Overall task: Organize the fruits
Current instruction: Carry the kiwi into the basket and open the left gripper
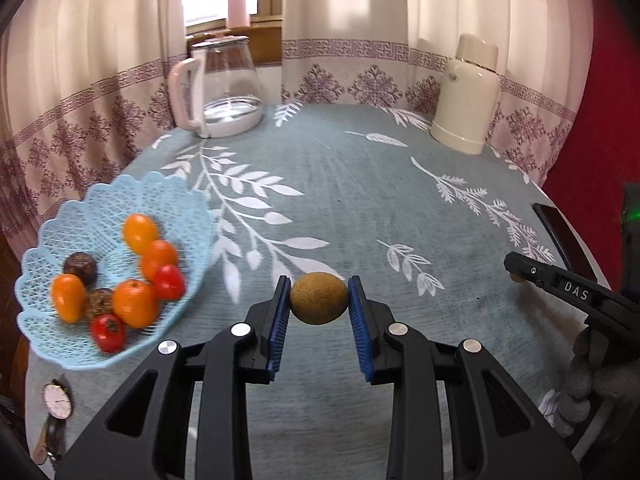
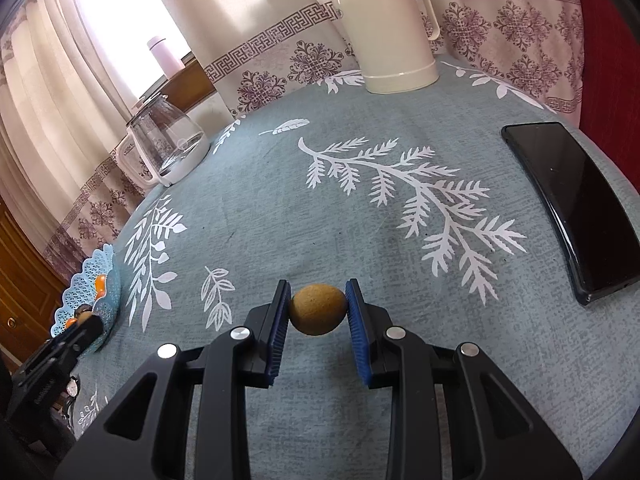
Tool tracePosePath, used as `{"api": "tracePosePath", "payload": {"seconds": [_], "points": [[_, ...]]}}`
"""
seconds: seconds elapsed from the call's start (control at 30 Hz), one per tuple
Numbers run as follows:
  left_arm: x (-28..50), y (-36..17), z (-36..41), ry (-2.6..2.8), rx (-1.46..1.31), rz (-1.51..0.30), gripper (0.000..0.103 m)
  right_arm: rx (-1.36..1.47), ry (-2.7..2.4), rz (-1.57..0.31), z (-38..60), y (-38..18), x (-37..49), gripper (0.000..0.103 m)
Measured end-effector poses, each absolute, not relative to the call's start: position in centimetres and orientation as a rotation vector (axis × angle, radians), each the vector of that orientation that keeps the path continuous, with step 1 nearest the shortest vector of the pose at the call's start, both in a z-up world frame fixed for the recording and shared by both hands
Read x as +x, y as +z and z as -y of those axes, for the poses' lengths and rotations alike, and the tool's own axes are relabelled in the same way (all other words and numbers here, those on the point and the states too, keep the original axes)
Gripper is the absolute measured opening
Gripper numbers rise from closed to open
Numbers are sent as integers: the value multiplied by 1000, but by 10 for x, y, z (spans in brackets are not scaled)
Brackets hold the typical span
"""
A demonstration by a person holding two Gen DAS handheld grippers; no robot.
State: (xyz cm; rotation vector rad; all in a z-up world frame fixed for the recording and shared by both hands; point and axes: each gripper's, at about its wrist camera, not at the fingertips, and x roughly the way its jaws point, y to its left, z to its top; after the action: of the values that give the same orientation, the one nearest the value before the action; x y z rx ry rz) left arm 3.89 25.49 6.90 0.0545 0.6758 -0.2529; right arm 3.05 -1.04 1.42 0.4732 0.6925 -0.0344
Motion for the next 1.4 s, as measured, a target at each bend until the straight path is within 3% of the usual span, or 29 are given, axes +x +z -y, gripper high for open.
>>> {"api": "tracePosePath", "payload": {"seconds": [0.47,1.03,1.4], "points": [[40,85,-360,-37,-16,-634,30,459,-64,-708,10,13,32,29],[53,75,-406,60,-69,-665,30,451,-85,-711,10,13,32,29],[49,87,-434,116,-158,-627,54,433,-83,-711,7,15,32,29]]}}
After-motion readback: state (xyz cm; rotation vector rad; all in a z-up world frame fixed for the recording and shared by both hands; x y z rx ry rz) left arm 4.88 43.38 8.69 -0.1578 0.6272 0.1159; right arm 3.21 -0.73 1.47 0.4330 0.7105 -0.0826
